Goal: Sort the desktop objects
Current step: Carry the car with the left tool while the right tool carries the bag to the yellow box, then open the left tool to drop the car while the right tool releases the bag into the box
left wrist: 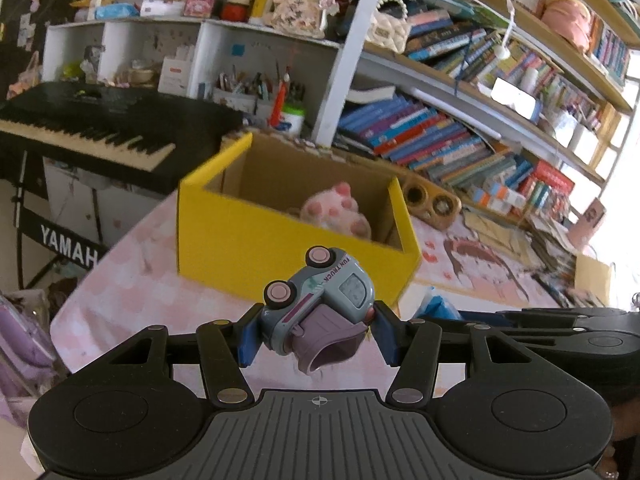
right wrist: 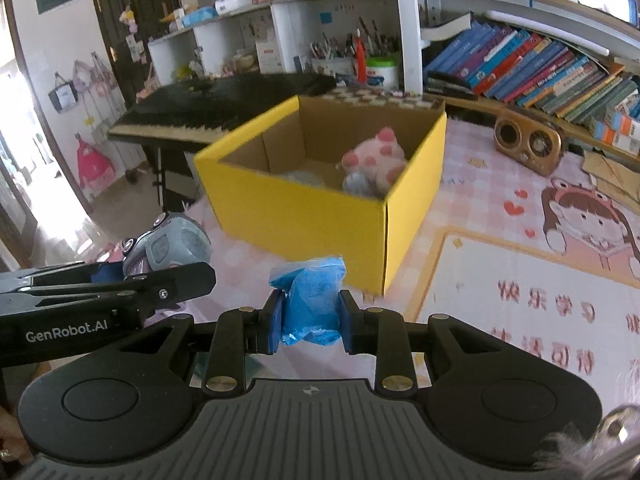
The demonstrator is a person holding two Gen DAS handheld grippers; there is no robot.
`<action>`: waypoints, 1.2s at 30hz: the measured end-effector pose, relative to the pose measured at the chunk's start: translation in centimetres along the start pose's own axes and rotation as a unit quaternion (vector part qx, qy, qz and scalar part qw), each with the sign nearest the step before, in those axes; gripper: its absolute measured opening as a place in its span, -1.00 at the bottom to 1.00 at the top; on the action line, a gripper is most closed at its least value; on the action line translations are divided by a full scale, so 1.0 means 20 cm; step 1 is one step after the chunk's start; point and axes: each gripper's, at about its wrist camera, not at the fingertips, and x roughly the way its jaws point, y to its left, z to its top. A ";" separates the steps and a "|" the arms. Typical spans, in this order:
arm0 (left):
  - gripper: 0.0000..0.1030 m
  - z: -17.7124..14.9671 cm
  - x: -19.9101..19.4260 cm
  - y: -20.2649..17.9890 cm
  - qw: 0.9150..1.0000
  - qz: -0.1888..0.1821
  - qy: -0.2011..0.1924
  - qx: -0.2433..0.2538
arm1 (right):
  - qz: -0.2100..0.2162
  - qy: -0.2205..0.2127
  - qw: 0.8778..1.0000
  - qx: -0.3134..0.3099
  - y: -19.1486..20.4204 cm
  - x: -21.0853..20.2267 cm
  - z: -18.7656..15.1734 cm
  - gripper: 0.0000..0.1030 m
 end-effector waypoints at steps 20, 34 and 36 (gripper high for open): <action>0.07 0.44 0.59 0.03 0.996 0.082 -0.013 0.024 | 0.032 -0.063 0.997 -0.040 -0.26 0.42 0.63 -0.50; 0.07 0.44 0.87 -0.01 0.984 0.141 0.037 0.099 | 0.053 -0.007 0.997 -0.050 -0.30 0.77 0.69 -0.50; 0.07 0.43 0.88 -0.06 0.981 0.137 0.034 0.136 | 0.052 -0.005 0.997 -0.048 -0.31 0.79 0.69 -0.50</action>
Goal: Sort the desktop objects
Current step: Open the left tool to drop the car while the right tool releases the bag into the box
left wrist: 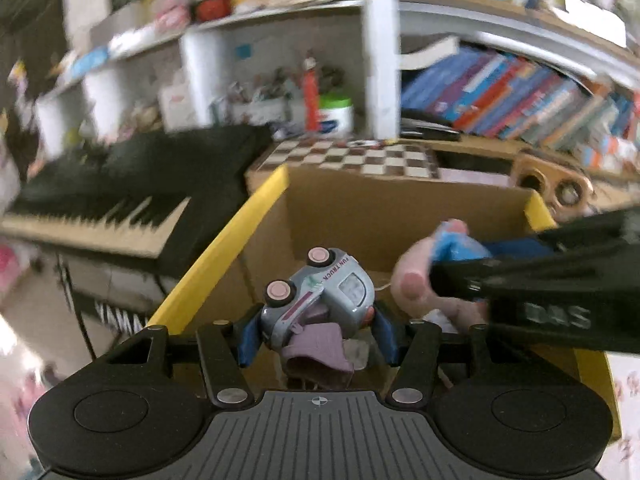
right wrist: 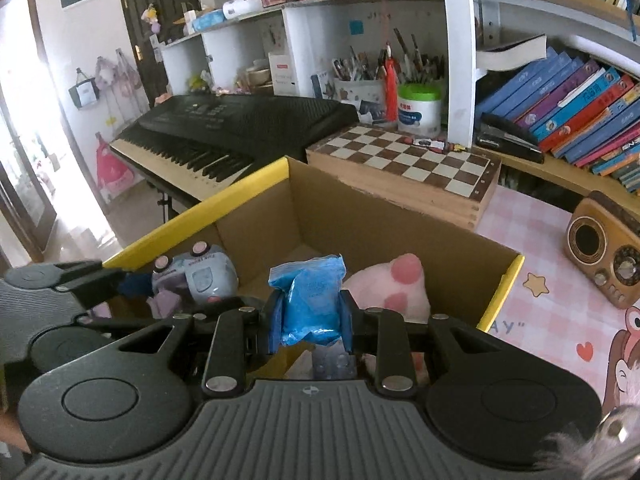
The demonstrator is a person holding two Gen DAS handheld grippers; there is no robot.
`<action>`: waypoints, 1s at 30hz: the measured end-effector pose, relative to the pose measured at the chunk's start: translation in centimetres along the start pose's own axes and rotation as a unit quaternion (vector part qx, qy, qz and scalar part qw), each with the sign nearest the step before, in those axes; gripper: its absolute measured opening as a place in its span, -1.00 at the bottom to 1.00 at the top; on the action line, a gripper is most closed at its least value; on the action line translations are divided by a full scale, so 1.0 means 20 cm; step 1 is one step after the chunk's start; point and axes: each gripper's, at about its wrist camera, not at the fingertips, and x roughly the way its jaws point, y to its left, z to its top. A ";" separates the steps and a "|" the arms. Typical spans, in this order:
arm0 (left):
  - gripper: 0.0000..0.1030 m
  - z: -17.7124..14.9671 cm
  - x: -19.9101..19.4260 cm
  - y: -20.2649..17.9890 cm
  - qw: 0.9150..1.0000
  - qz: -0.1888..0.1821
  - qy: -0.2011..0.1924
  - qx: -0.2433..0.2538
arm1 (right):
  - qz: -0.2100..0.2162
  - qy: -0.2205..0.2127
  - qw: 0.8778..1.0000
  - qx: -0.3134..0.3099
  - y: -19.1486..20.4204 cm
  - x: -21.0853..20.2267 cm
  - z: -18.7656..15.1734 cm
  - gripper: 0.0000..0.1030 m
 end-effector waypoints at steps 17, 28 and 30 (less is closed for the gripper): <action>0.09 -0.02 0.17 -0.07 0.996 -0.020 0.084 0.016 | -0.005 0.048 0.998 -0.033 -0.03 0.15 -0.02 -0.50; 0.06 -0.06 0.05 -0.20 0.996 -0.026 0.078 -0.045 | 0.007 0.074 0.987 -0.141 -0.04 0.18 -0.04 -0.50; 0.06 -0.06 0.03 -0.21 0.996 -0.029 0.074 -0.048 | 0.016 0.080 0.984 -0.156 -0.04 0.18 -0.05 -0.50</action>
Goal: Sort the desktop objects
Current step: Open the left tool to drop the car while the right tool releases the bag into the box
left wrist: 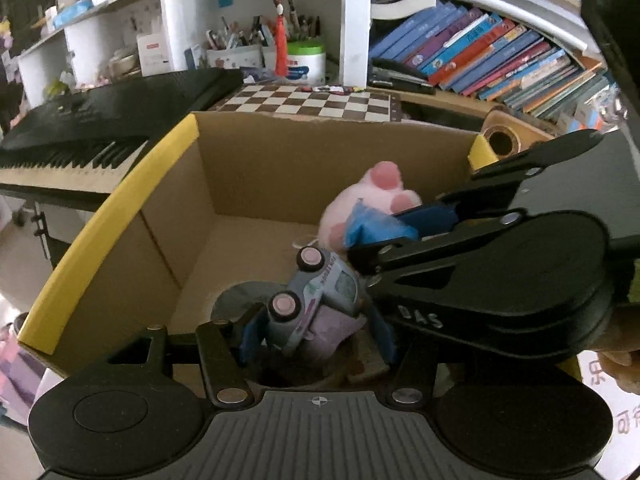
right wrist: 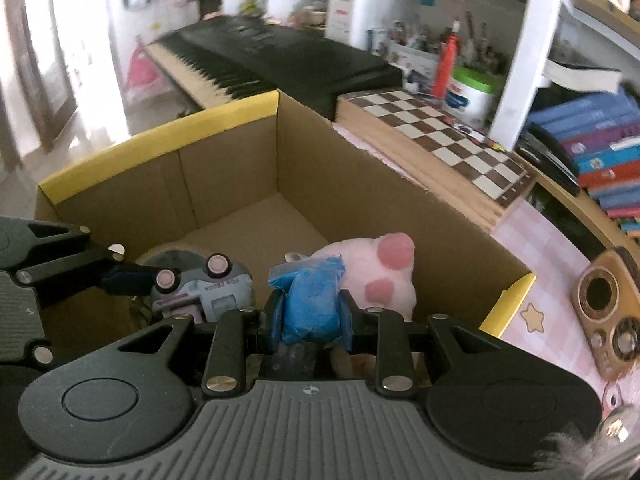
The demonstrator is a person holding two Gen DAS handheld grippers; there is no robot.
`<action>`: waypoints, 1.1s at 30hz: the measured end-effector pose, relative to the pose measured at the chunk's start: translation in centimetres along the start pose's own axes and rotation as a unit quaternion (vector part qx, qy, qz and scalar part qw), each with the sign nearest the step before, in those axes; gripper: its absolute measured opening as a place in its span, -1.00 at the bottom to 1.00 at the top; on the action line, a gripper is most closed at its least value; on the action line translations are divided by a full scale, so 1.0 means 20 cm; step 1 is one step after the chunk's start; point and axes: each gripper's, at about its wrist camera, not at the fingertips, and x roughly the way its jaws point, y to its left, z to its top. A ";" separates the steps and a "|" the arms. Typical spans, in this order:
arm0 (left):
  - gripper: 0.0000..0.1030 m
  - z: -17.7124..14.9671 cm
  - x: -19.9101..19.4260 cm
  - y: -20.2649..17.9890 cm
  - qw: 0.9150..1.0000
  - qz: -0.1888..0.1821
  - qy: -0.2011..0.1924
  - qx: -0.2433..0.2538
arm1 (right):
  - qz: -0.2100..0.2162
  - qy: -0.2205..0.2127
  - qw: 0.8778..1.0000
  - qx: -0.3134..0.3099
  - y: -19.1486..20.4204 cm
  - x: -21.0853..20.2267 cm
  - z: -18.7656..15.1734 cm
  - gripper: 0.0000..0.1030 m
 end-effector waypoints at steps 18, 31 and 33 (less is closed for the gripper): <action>0.80 -0.03 -0.18 0.11 0.994 0.038 -0.086 0.047 | 0.003 -0.019 0.996 0.083 0.03 -0.09 0.02 -0.19; 0.89 -0.09 -0.49 0.15 0.986 0.018 -0.165 0.025 | -0.054 -0.097 0.983 0.147 0.12 -0.46 -0.09 -0.08; 0.91 -0.11 -0.55 0.15 0.984 0.006 -0.177 0.015 | -0.069 -0.110 0.978 0.164 0.13 -0.53 -0.13 -0.07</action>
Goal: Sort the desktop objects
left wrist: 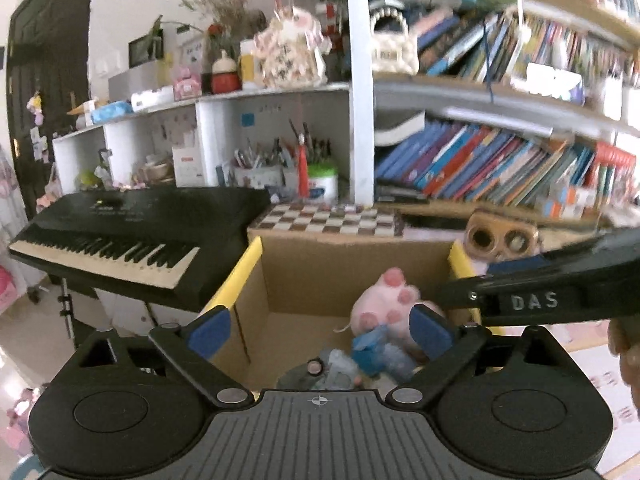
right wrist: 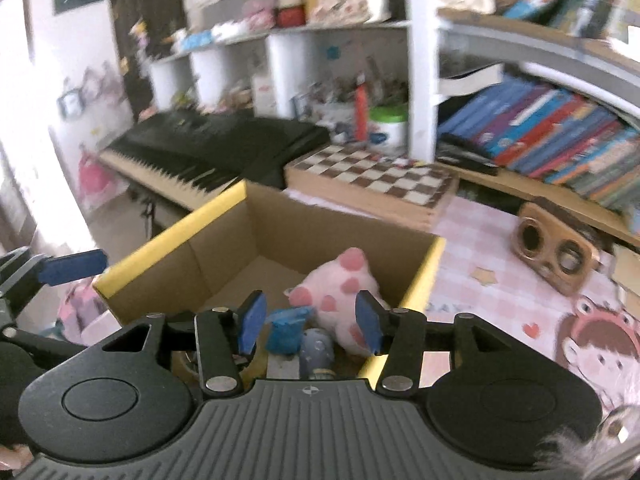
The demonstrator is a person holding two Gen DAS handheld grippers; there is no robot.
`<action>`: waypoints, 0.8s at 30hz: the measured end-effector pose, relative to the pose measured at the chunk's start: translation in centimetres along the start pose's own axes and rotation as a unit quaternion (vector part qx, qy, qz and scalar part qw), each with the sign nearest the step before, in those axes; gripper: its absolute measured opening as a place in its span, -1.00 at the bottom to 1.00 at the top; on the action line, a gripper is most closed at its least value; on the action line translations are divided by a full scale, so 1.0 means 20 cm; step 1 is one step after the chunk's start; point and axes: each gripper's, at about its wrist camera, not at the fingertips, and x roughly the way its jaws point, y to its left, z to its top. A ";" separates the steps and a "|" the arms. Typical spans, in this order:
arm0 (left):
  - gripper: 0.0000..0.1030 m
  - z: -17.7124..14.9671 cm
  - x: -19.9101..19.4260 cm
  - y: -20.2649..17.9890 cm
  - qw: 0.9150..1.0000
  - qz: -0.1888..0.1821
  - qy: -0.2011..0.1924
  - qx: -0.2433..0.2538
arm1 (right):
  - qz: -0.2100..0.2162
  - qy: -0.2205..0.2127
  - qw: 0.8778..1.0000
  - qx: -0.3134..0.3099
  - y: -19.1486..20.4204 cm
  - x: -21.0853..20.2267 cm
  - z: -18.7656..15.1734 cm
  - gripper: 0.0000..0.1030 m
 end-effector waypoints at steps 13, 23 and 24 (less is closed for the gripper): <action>0.93 -0.11 -0.33 -0.03 0.999 -0.042 -0.022 -0.004 | -0.095 -0.060 0.991 0.076 0.01 -0.51 -0.27 -0.06; 0.93 -0.26 -0.47 -0.08 0.998 -0.062 -0.006 0.012 | -0.153 -0.064 0.981 0.101 0.09 -0.73 -0.53 0.01; 0.93 -0.27 -0.48 -0.09 0.998 -0.061 -0.004 0.014 | -0.158 -0.065 0.980 0.100 0.10 -0.75 -0.56 0.01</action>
